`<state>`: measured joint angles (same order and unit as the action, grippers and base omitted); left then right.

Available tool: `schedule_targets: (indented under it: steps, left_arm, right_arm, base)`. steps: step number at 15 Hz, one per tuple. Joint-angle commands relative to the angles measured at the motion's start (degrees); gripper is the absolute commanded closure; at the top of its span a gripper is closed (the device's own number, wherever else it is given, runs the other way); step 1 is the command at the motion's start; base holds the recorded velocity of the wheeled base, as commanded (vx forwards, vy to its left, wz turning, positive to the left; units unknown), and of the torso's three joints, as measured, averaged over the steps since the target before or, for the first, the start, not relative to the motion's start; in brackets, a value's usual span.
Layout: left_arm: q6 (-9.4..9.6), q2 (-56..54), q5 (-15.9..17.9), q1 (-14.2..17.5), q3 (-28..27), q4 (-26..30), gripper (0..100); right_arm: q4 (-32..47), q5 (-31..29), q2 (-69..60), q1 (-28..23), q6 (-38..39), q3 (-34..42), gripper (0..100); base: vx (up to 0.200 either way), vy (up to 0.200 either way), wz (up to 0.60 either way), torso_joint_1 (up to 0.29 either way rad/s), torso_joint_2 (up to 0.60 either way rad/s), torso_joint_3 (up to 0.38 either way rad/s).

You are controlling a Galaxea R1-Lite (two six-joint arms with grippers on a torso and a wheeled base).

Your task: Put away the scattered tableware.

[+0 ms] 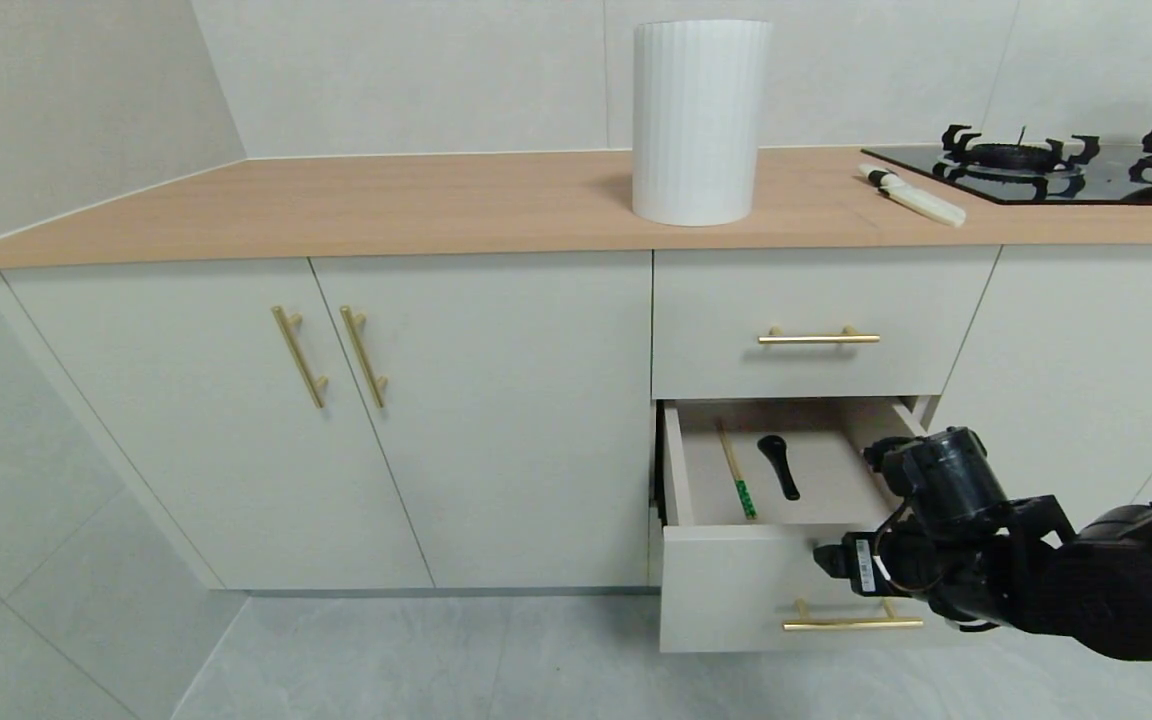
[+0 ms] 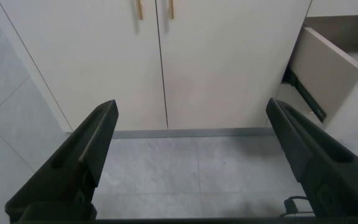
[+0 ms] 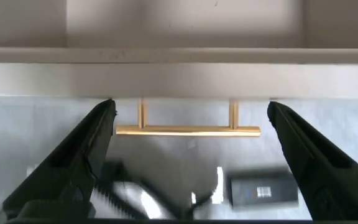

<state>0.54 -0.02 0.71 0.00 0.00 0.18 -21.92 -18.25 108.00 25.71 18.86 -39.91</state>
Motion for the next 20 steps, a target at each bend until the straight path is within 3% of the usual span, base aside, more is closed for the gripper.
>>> schedule_targets:
  steps: [1,14,20]
  left_arm:
    - [-0.01,0.0,0.0,0.0,0.0,0.0,0]
    - [-0.01,0.0,0.0,0.0,0.0,0.0,0]
    - [-0.01,0.0,0.0,0.0,0.0,0.0,0]
  right_arm:
    - [-0.9,0.1,3.4,-0.3,-1.0,-2.5,0]
    - [-1.2,0.1,21.3,-6.1,-2.7,-28.2,0]
    - [-2.5,0.1,27.0,-9.0,-2.5,-34.7,0]
  base:
    - [0.000,0.000,0.00,0.000,0.00,0.000]
    - [0.000,0.000,0.00,0.000,0.00,0.000]
    - [0.000,0.000,0.00,0.000,0.00,0.000]
